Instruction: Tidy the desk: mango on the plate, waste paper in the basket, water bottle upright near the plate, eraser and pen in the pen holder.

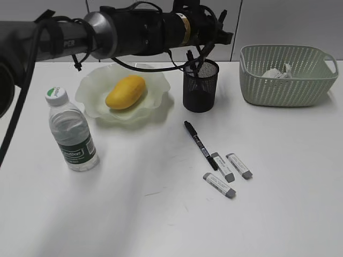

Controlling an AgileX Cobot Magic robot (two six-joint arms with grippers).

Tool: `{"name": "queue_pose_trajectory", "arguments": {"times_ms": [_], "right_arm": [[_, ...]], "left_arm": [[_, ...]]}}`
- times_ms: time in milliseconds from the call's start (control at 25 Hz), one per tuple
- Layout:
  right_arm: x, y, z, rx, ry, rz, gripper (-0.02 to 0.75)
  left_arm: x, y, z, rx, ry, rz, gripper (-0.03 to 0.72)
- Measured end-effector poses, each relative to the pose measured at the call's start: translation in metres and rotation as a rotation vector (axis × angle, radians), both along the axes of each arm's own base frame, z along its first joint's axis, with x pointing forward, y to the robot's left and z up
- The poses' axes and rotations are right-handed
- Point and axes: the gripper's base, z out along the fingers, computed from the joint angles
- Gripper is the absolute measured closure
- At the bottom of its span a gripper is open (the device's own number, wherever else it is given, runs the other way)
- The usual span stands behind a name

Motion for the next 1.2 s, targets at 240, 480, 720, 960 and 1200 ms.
{"name": "queue_pose_trajectory", "arguments": {"times_ms": [240, 480, 720, 960, 1200], "right_arm": [[0.0, 0.0, 0.0, 0.0, 0.0, 0.0, 0.273], [0.0, 0.0, 0.0, 0.0, 0.0, 0.0, 0.273], [0.0, 0.0, 0.0, 0.0, 0.0, 0.0, 0.273], [0.0, 0.0, 0.0, 0.0, 0.0, 0.0, 0.273], [0.0, 0.0, 0.0, 0.0, 0.0, 0.0, 0.273]], "left_arm": [[0.005, 0.005, -0.007, 0.008, 0.009, 0.011, 0.533], [0.006, 0.007, -0.006, 0.006, 0.007, 0.012, 0.358], [-0.006, 0.011, 0.045, -0.055, -0.039, 0.049, 0.405], [-0.062, 0.028, 0.116, -0.02, -0.106, 0.119, 0.477], [-0.136, 0.081, 0.118, 0.303, -0.027, 0.244, 0.479]]}}
